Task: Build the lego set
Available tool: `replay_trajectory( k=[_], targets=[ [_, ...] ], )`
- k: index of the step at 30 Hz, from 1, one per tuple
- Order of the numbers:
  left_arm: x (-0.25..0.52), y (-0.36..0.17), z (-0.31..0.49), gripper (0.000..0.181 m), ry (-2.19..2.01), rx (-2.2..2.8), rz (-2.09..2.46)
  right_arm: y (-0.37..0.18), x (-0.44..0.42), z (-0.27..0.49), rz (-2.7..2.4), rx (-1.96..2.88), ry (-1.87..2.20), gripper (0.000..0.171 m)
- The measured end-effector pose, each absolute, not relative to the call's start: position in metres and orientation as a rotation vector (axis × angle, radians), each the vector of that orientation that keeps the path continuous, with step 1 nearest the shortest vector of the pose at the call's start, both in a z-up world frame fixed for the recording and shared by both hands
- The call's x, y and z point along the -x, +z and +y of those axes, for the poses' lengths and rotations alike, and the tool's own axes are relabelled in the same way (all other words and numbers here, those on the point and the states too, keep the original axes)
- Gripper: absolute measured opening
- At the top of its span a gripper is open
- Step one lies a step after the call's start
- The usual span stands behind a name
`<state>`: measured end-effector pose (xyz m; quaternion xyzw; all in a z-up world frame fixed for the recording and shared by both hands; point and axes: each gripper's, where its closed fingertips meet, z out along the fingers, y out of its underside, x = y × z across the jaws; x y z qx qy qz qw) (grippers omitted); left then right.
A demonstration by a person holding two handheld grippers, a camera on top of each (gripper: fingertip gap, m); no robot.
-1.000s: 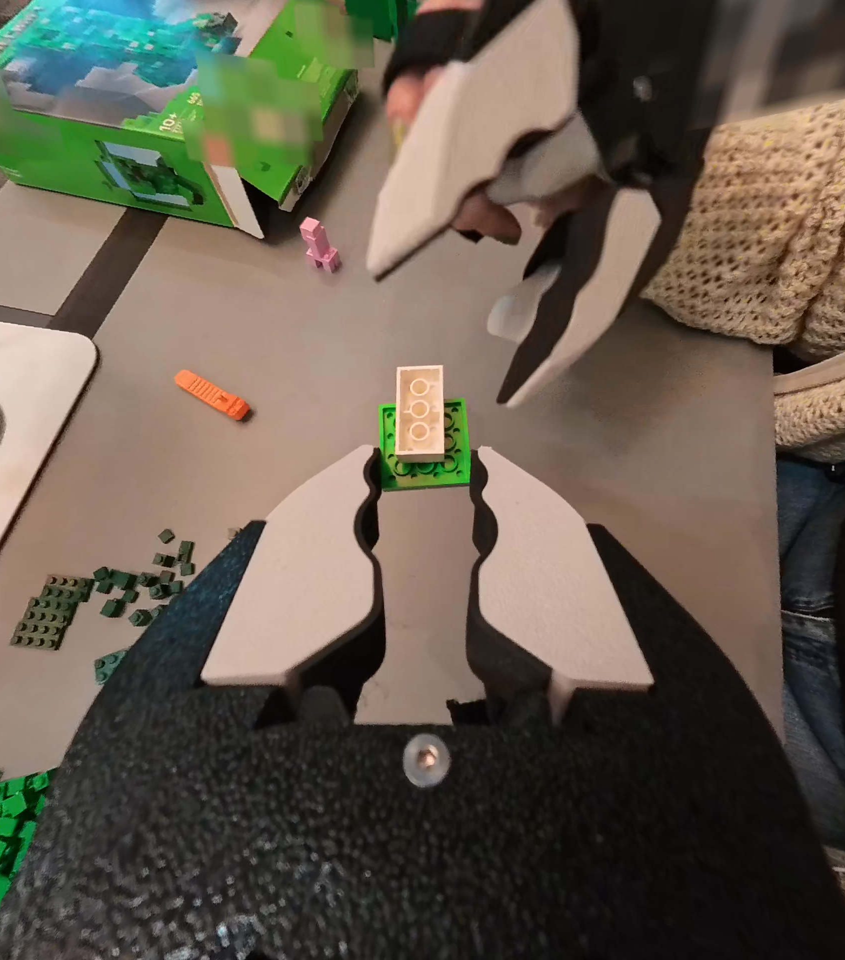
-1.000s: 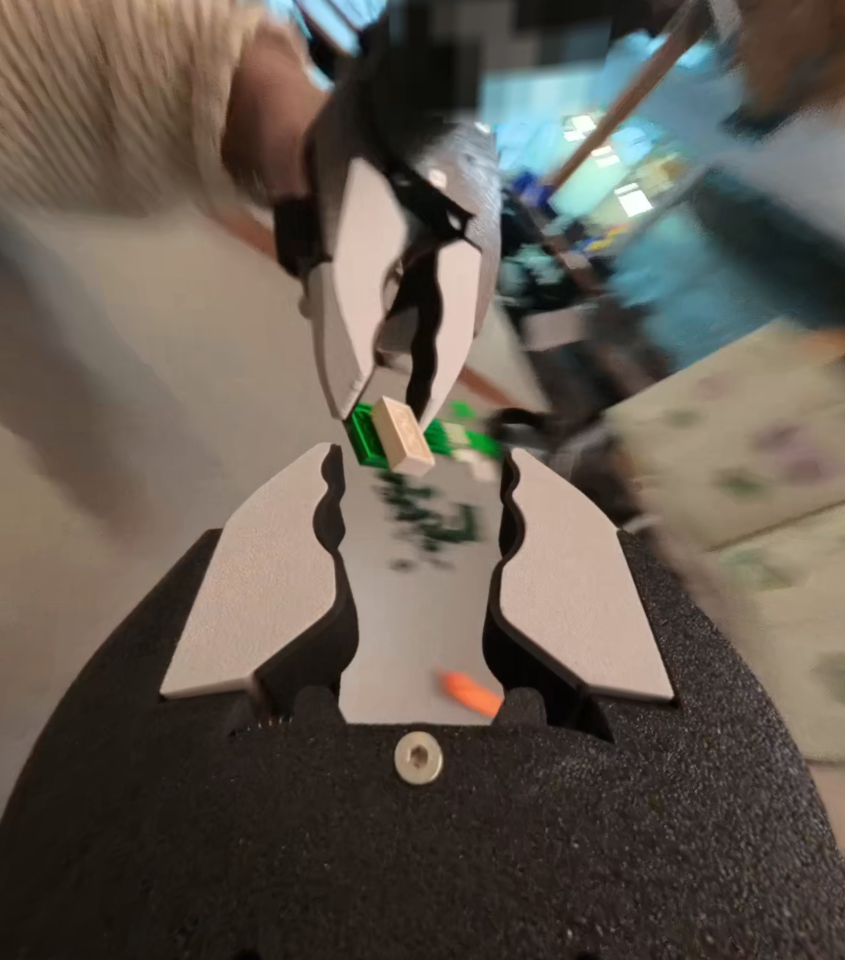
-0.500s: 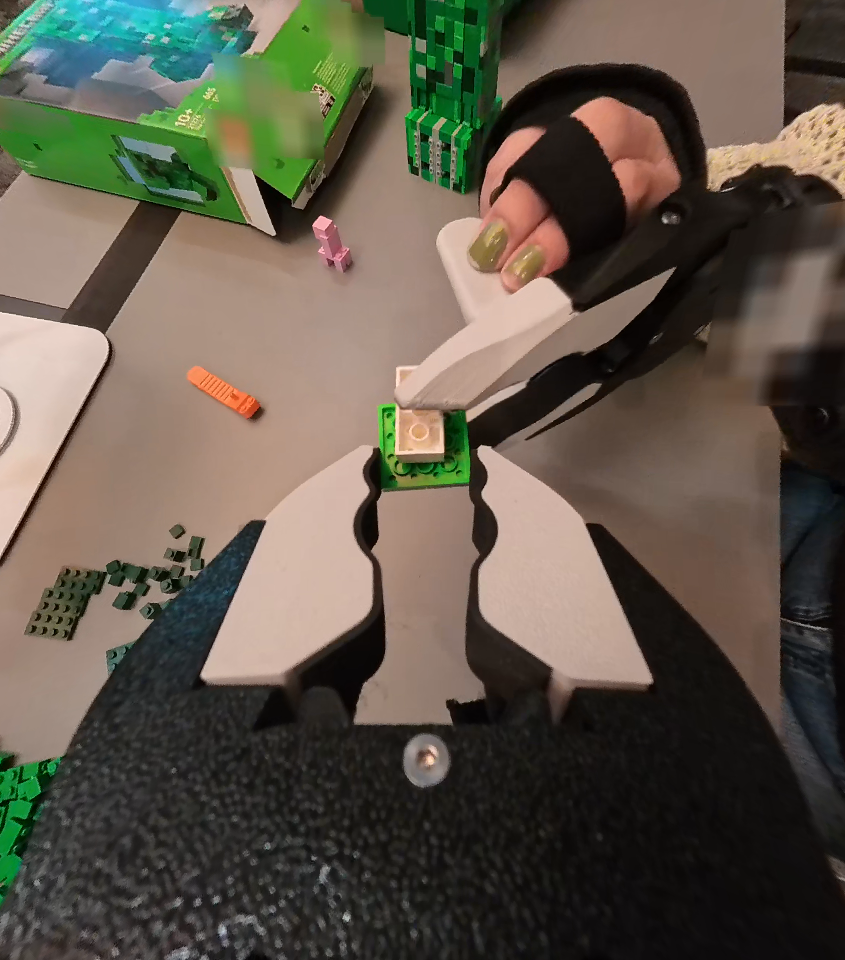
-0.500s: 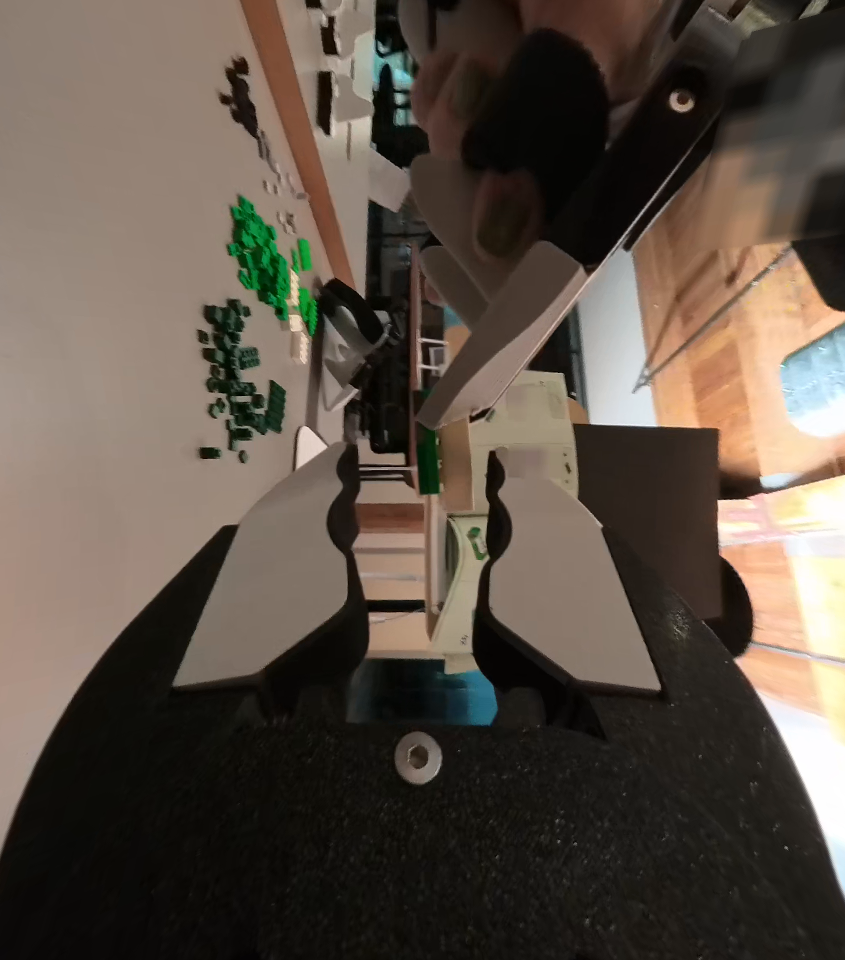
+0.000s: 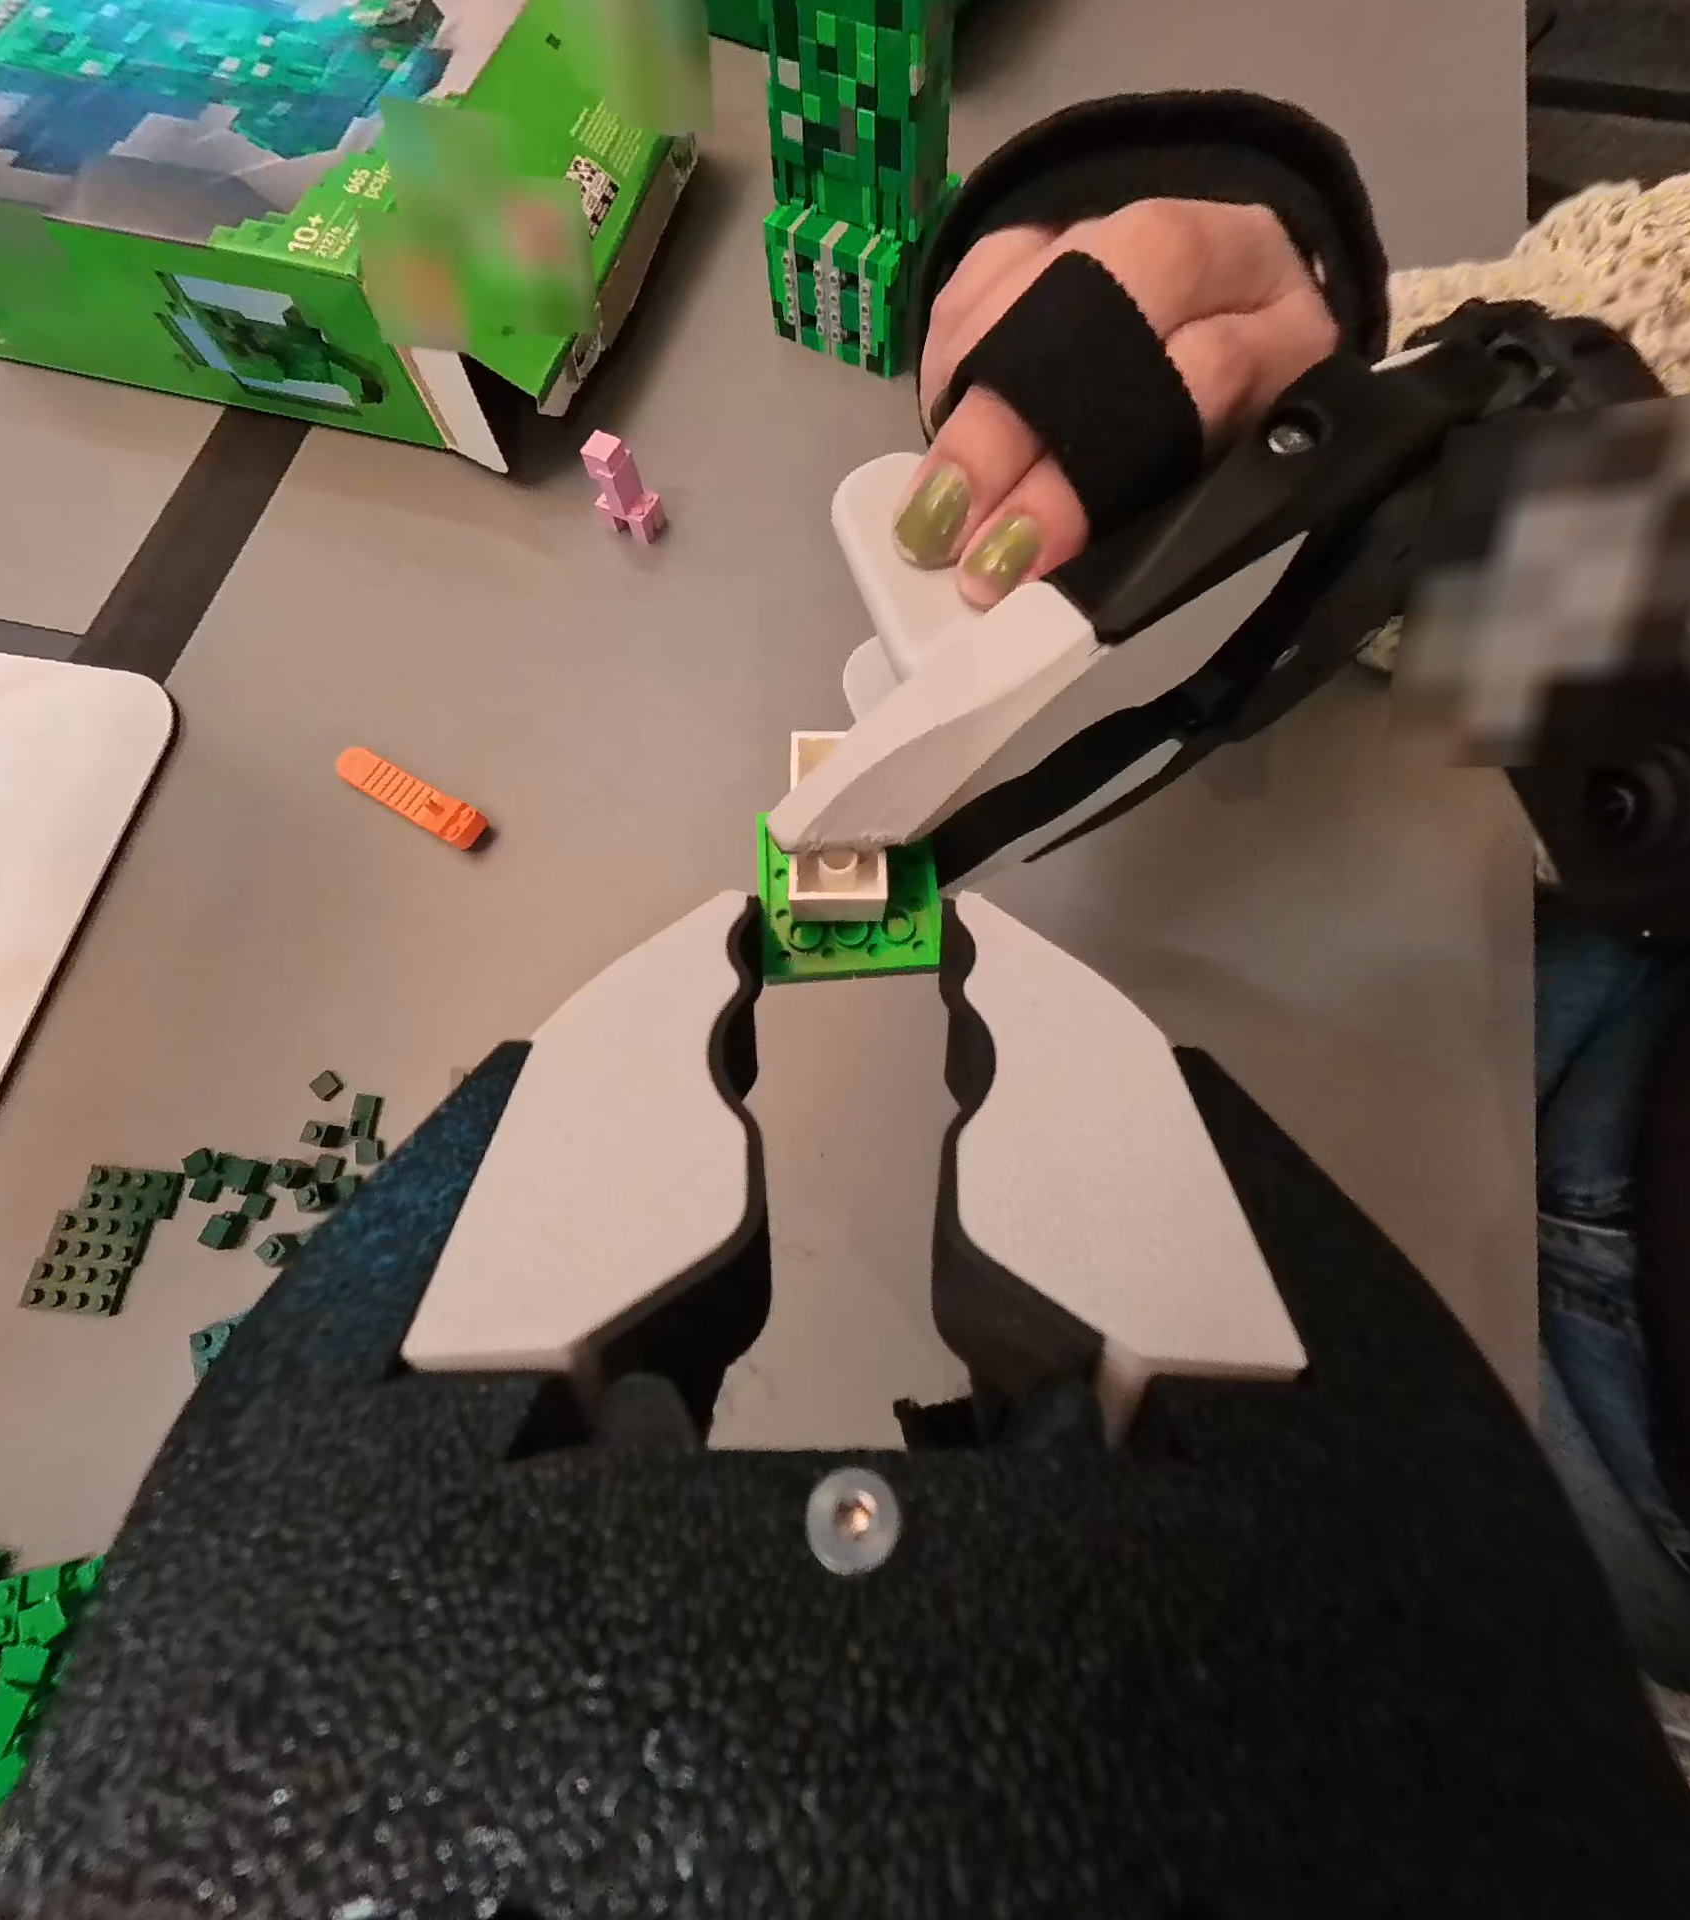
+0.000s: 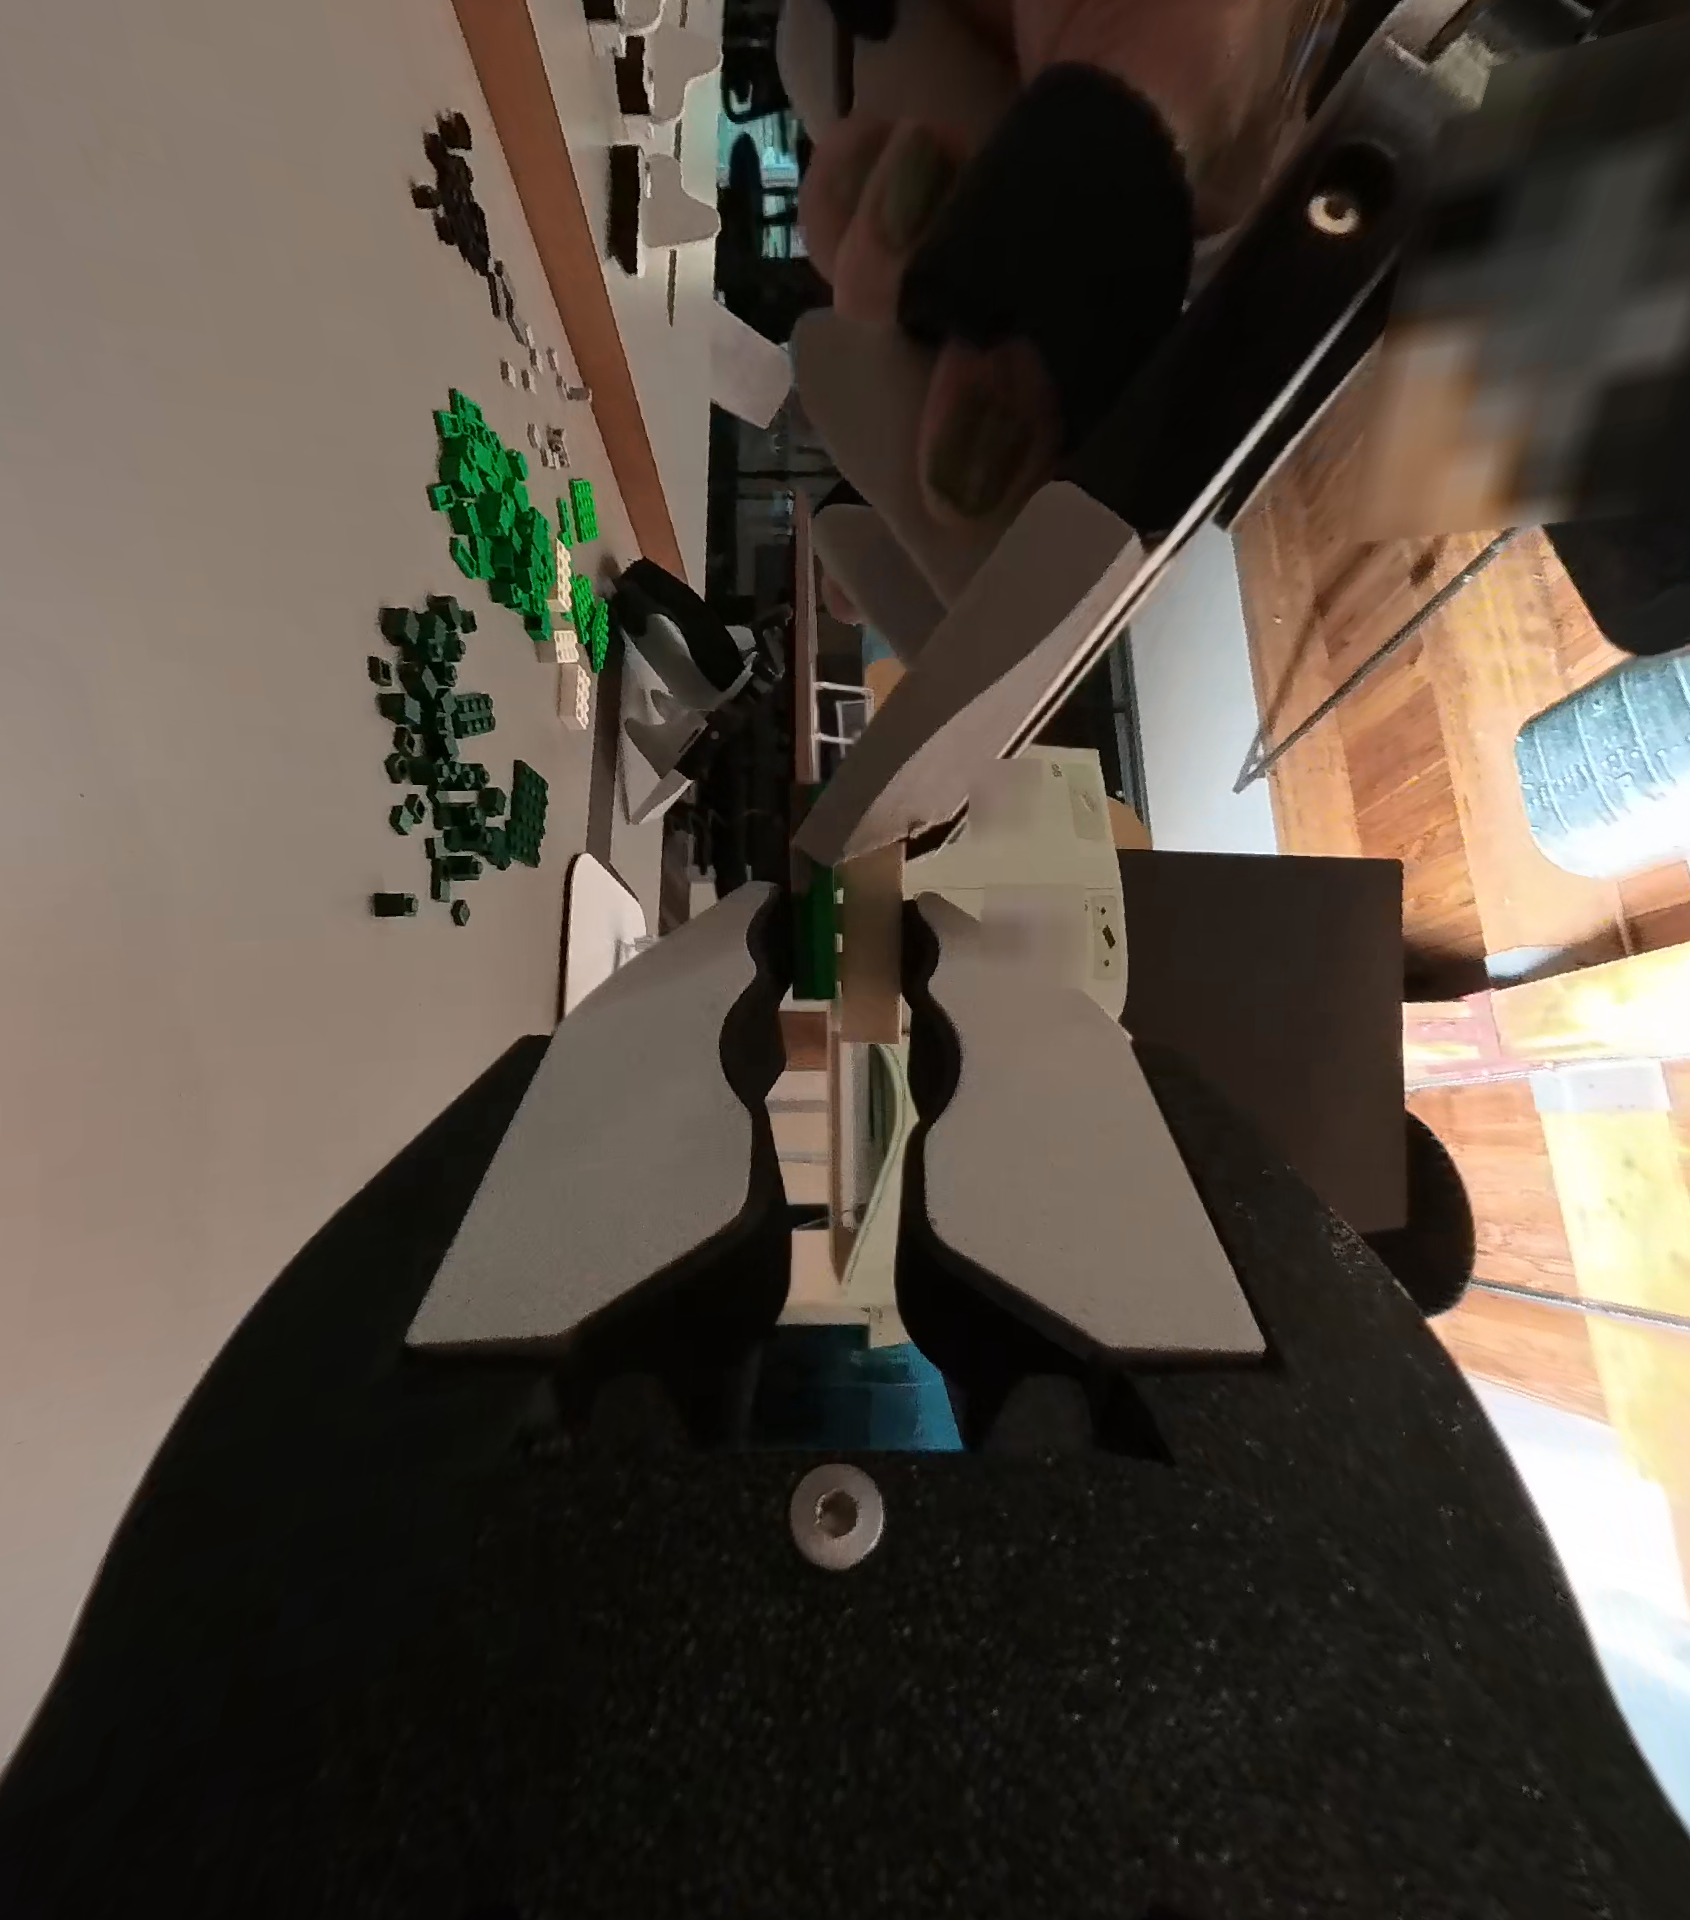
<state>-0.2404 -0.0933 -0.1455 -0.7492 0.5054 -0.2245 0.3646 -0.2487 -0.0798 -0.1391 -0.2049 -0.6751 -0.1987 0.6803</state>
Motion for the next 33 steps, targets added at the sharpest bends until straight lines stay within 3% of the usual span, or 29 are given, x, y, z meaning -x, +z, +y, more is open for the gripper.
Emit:
replay_trajectory(
  k=[3,8,16,23,33],
  targets=[
    [0.237,-0.139,-0.093,0.033,-0.613,1.887,1.27,-0.134,0.246,-0.079,-1.499,0.471,-0.417,0.02],
    [0.238,-0.124,-0.093,0.051,-0.568,1.719,1.272,-0.117,0.236,-0.078,-1.429,0.544,-0.235,0.019],
    [0.226,-0.077,-0.093,0.033,-0.27,1.236,1.19,-0.08,0.223,-0.084,-1.327,0.652,0.188,0.019],
    [0.211,-0.061,-0.091,0.04,-0.386,1.144,1.212,-0.064,0.215,-0.089,-1.332,0.669,0.365,0.019],
    [0.194,-0.054,-0.101,0.033,-0.395,1.016,1.304,-0.061,0.203,-0.095,-1.486,0.695,0.36,0.019]
  ],
)
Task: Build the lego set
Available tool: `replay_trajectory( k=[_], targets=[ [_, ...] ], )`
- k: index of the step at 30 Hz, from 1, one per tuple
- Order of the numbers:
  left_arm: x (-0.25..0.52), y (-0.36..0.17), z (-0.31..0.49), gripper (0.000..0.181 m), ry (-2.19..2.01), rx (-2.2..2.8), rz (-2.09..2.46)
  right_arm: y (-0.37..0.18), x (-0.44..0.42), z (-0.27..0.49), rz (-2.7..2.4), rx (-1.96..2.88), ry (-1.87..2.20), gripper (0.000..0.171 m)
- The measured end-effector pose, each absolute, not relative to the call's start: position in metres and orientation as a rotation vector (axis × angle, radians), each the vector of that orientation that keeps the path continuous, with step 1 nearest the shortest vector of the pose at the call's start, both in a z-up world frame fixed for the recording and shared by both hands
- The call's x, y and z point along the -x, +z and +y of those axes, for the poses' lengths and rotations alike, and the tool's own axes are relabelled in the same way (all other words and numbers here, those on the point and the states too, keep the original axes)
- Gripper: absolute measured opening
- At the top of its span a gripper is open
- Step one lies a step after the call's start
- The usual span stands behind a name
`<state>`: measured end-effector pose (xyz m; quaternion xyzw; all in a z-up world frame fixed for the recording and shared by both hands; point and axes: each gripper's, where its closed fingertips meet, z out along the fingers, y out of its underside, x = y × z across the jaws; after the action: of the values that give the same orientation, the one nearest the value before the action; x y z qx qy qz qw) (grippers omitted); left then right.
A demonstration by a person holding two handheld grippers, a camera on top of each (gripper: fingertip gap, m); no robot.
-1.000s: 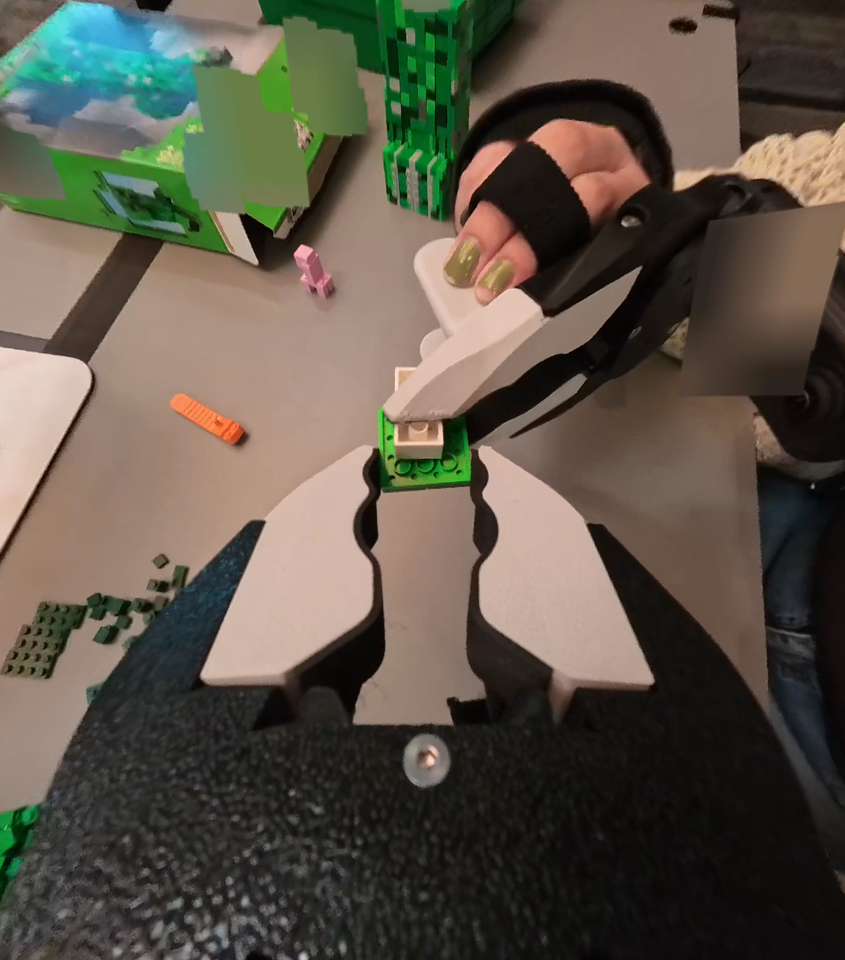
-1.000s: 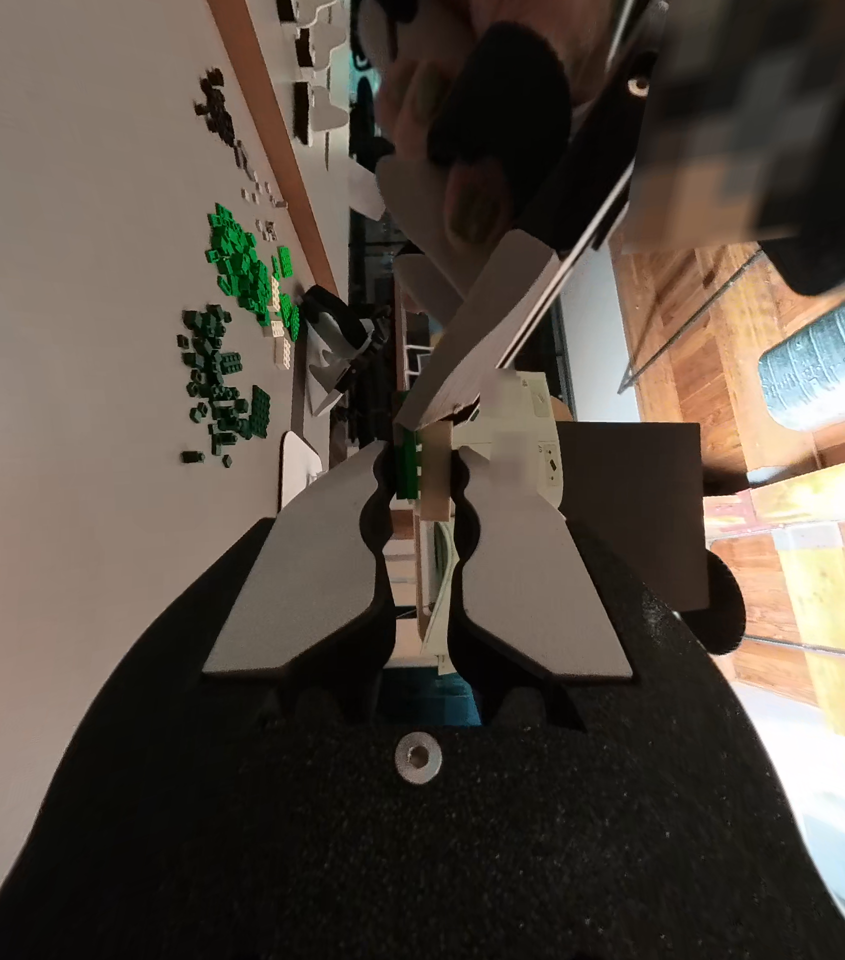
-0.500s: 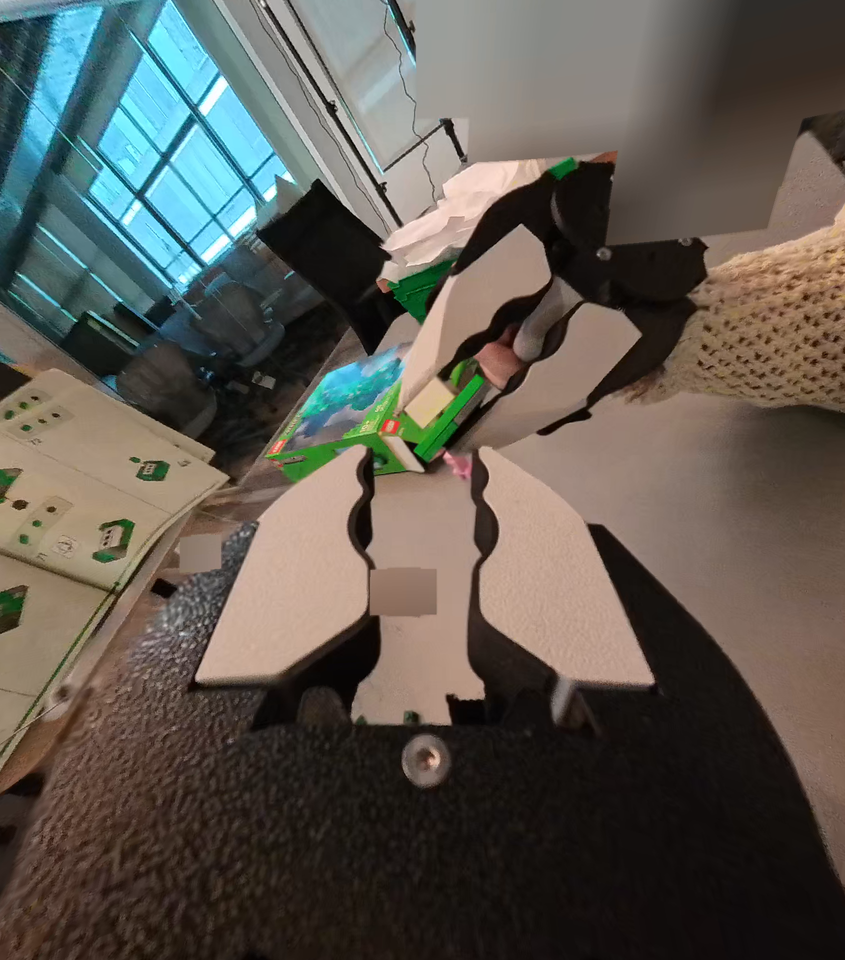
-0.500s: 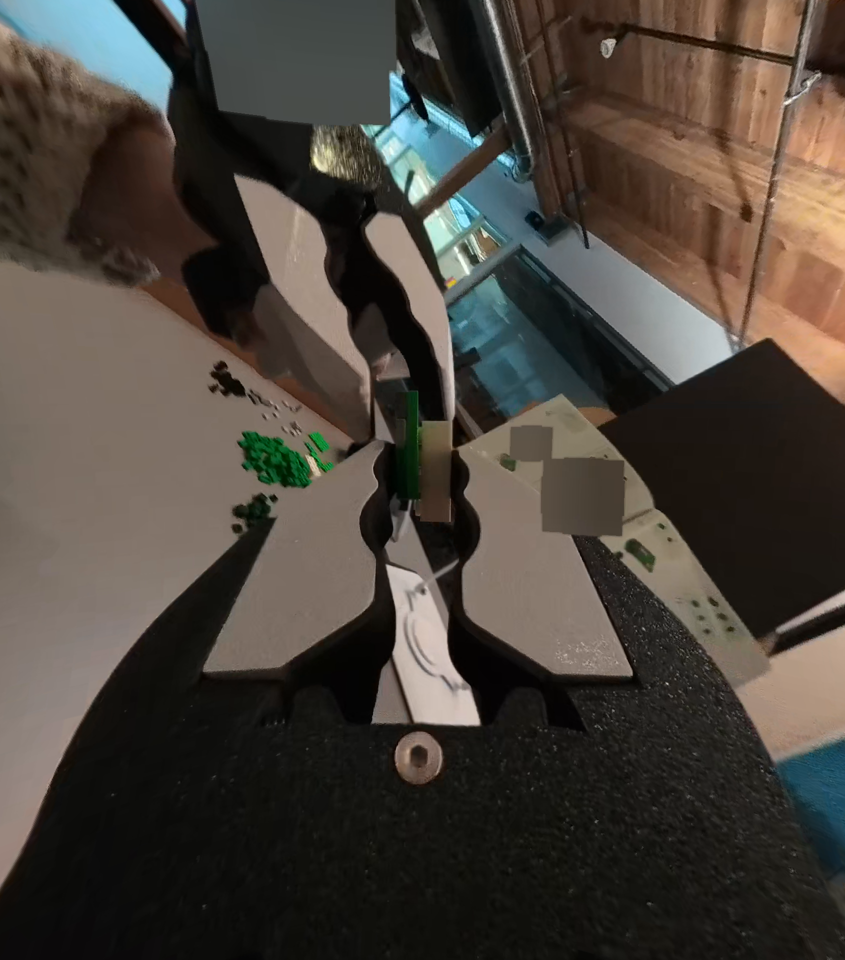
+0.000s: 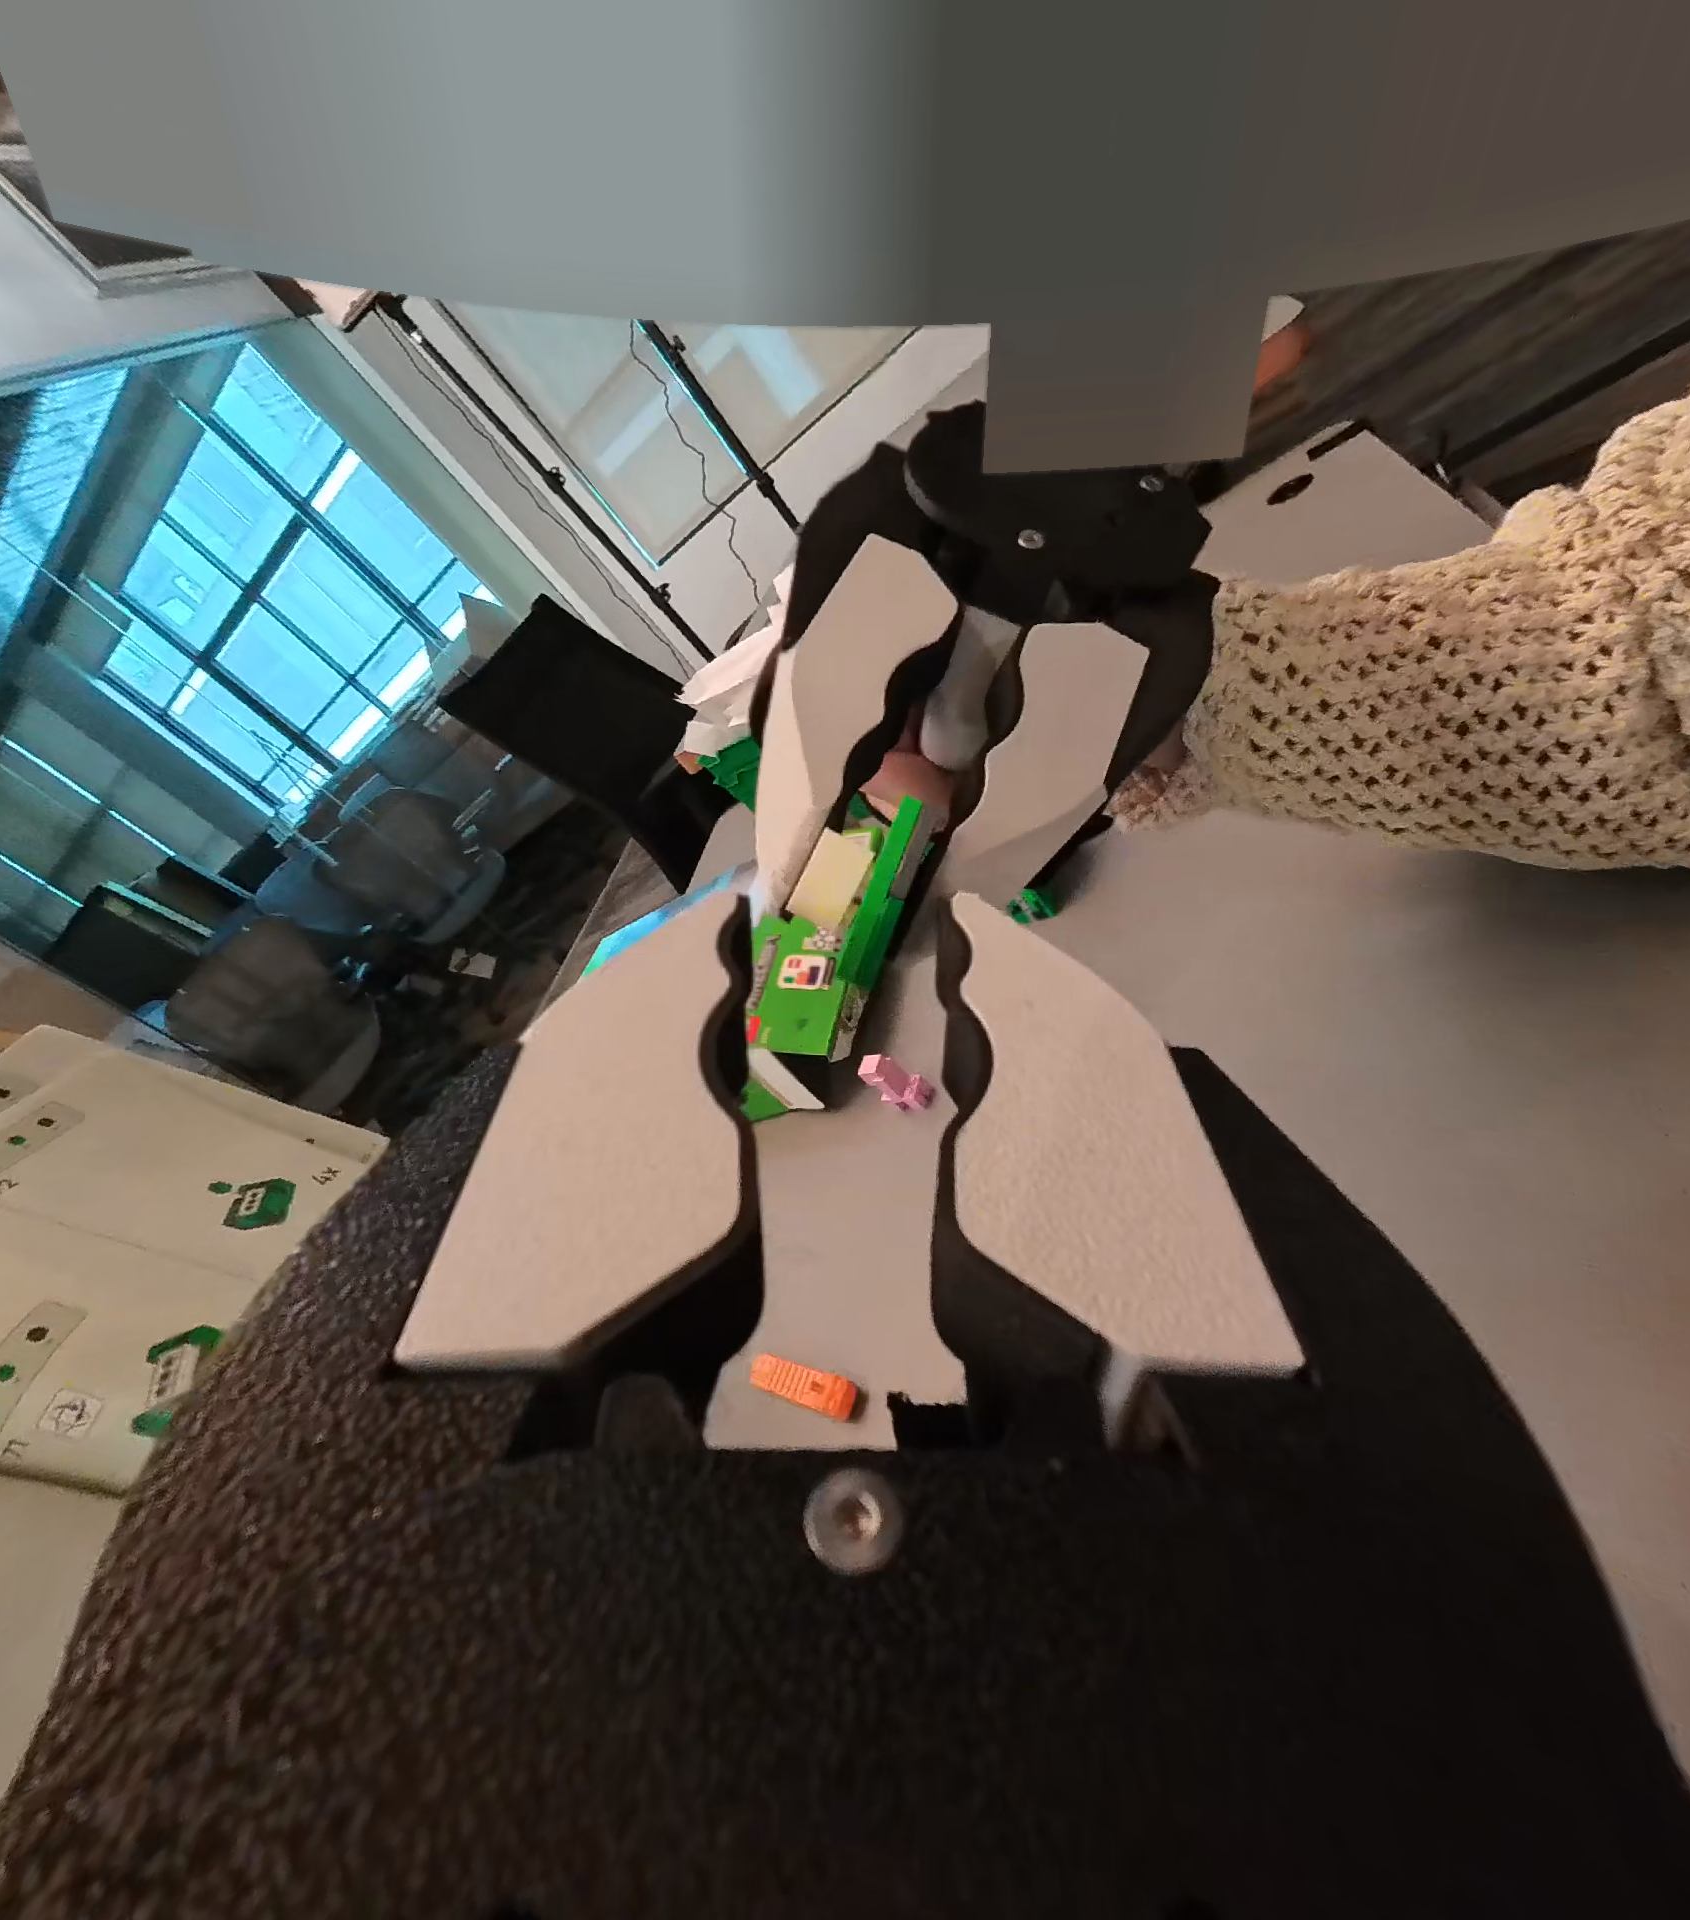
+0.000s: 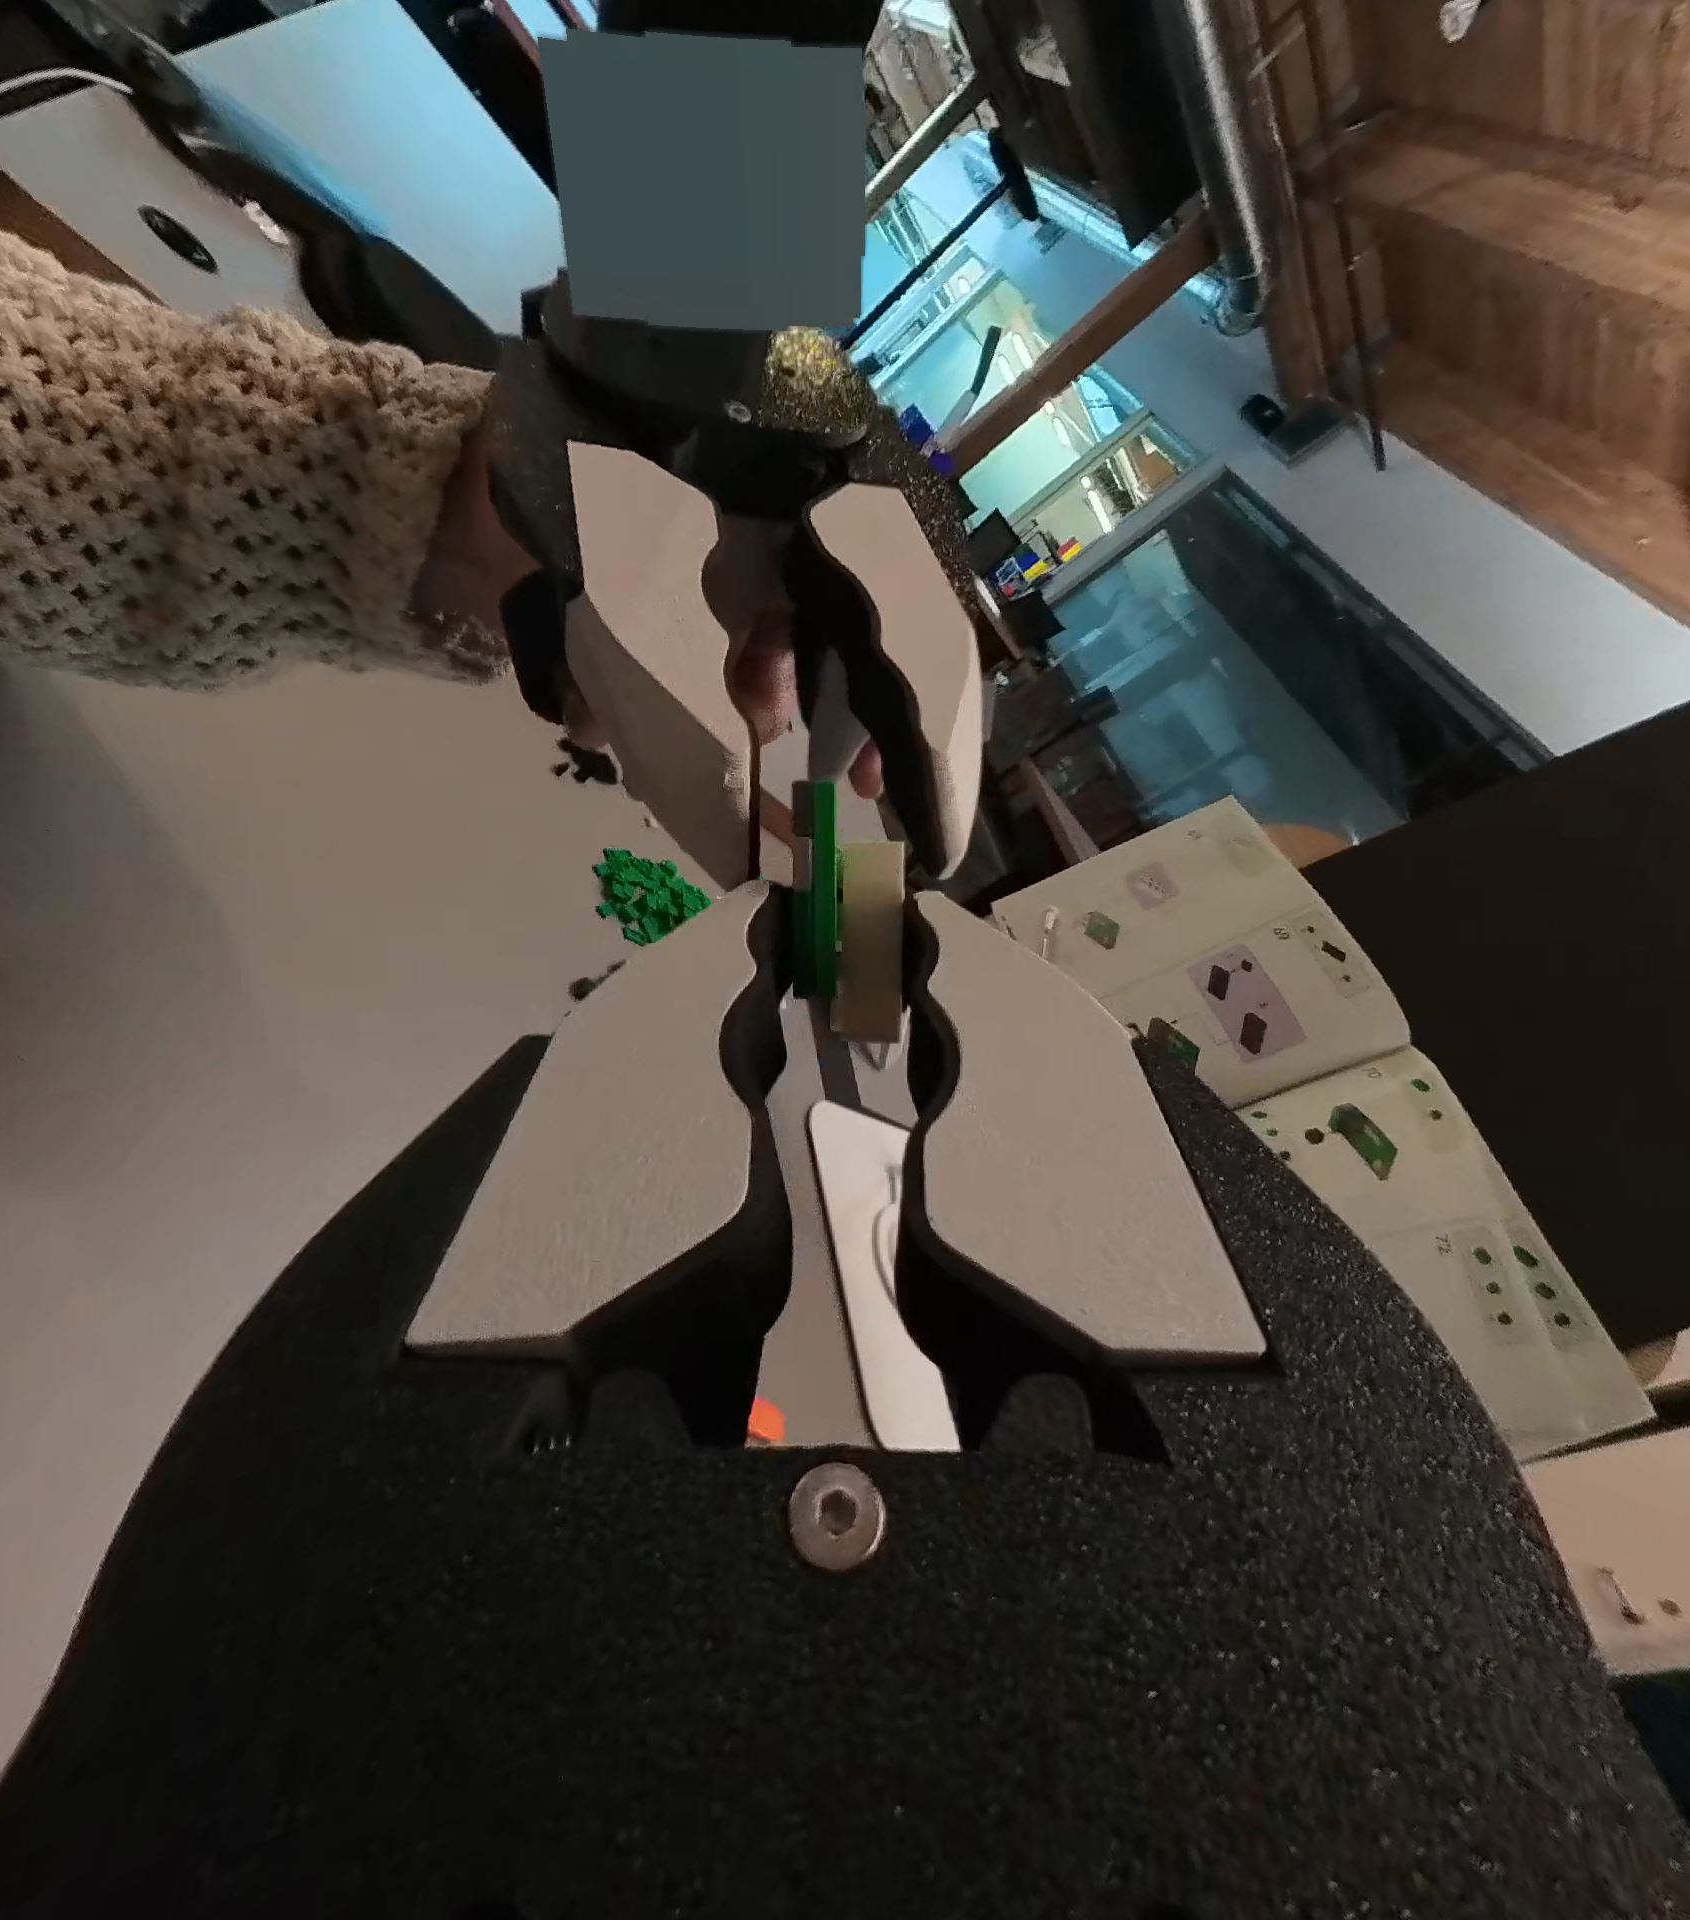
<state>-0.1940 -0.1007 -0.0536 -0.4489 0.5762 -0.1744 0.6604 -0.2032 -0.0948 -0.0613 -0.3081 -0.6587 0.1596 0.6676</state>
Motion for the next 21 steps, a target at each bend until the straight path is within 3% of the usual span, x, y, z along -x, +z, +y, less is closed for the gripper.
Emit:
replay_trajectory(
  k=[9,14,21],
  targets=[
    [0.203,-0.048,-0.098,0.028,-0.409,1.003,1.26,-0.058,0.205,-0.097,-1.474,0.658,0.355,0.019],
    [0.206,-0.038,-0.084,0.053,-0.531,1.124,1.109,-0.047,0.203,-0.089,-1.409,0.653,0.228,0.019],
    [0.199,-0.025,-0.078,0.044,-0.712,1.241,0.919,-0.025,0.197,-0.071,-1.267,0.646,-0.079,0.019]
  ],
)
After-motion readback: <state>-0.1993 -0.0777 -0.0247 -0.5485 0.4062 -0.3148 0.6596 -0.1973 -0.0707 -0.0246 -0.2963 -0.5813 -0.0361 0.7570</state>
